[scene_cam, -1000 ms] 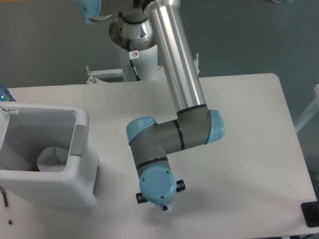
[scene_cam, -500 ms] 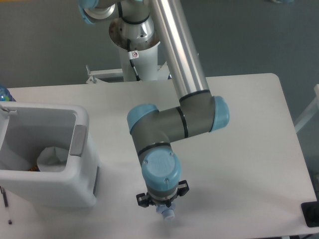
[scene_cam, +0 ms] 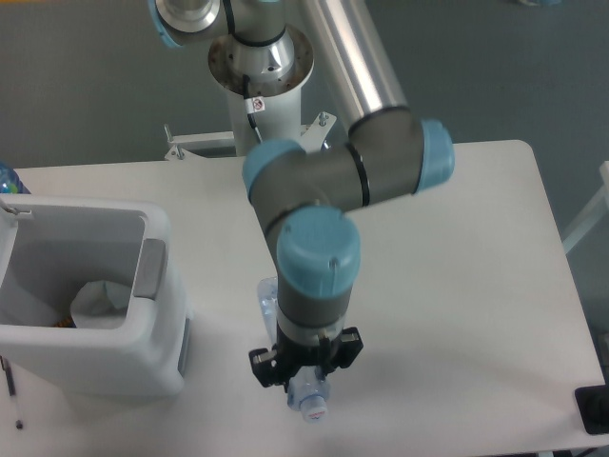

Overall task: Place the trash in the trash can
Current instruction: 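Lift the bottle and carry it over the trash bin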

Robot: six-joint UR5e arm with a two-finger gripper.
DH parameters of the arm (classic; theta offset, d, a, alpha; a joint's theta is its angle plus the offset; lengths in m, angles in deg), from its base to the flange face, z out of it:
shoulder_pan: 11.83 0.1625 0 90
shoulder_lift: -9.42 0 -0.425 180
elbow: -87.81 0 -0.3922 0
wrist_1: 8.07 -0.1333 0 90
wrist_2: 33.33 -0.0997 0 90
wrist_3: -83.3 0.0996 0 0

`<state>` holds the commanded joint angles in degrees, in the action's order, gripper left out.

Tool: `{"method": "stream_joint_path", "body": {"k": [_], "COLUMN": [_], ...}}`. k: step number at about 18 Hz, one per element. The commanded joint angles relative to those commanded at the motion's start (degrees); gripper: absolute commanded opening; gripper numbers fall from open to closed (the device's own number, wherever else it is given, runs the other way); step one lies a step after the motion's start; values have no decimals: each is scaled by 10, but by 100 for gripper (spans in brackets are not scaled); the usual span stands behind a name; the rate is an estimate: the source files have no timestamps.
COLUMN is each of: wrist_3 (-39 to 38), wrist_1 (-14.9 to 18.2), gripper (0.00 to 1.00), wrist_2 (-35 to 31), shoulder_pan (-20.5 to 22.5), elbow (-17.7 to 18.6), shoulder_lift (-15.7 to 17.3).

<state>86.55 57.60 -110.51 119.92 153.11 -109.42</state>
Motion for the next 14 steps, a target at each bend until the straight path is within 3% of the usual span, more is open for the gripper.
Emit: {"method": "stream_joint_path", "body": {"k": [5,11,14], "wrist_3": [0,23,25], "wrist_1": [-90,-104,-130], "gripper": [49,49,49], "wrist_2": [55,122,156], "shoulder_pan": [0,1,0], "elbow": [-1,-8,-8], "shoulder_lift": [27,64,84]}}
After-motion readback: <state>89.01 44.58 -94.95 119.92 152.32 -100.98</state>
